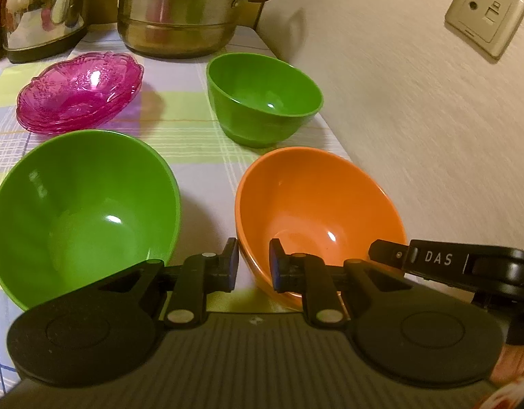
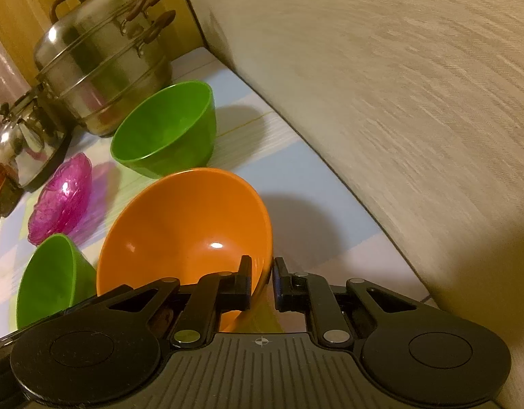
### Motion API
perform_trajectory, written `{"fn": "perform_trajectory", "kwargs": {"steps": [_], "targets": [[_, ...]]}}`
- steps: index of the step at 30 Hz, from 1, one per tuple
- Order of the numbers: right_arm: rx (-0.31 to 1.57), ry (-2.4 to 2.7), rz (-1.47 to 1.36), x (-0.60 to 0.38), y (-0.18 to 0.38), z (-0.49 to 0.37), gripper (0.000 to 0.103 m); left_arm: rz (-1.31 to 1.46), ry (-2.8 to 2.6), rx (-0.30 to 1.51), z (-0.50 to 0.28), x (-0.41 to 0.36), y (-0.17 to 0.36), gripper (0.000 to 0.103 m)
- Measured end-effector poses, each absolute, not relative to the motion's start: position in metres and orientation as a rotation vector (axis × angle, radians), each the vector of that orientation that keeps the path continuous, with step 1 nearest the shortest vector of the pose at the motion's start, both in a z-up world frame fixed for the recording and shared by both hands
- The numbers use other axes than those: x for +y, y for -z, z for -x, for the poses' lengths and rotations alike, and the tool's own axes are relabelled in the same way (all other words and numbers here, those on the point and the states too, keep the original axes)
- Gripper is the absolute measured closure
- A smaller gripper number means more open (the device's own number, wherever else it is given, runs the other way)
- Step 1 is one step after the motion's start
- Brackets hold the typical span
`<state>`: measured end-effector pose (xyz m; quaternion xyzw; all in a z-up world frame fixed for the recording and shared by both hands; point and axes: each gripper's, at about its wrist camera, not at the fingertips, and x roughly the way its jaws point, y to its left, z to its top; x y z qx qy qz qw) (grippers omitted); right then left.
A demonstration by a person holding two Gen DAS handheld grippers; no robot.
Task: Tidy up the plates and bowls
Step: 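Grip the rim of the orange bowl with both tools, then lift the orange bowl with both tools and lower it into the large green bowl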
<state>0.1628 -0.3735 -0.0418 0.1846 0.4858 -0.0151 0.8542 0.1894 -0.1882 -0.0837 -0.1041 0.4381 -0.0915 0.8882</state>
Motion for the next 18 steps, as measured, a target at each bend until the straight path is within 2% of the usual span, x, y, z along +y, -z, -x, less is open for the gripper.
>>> {"fn": "perform_trajectory", "kwargs": {"steps": [7,18], "targets": [[0.990,0.047,-0.394,-0.375,0.029,-0.150,0.091,0.226,0.212,0.892,-0.182,-0.188,0.071,0.087],[0.900,0.013,-0.387,-0.352,-0.024,-0.133,0.091,0.238,0.214,0.809,-0.164,-0.157,0.023,0.087]]}}
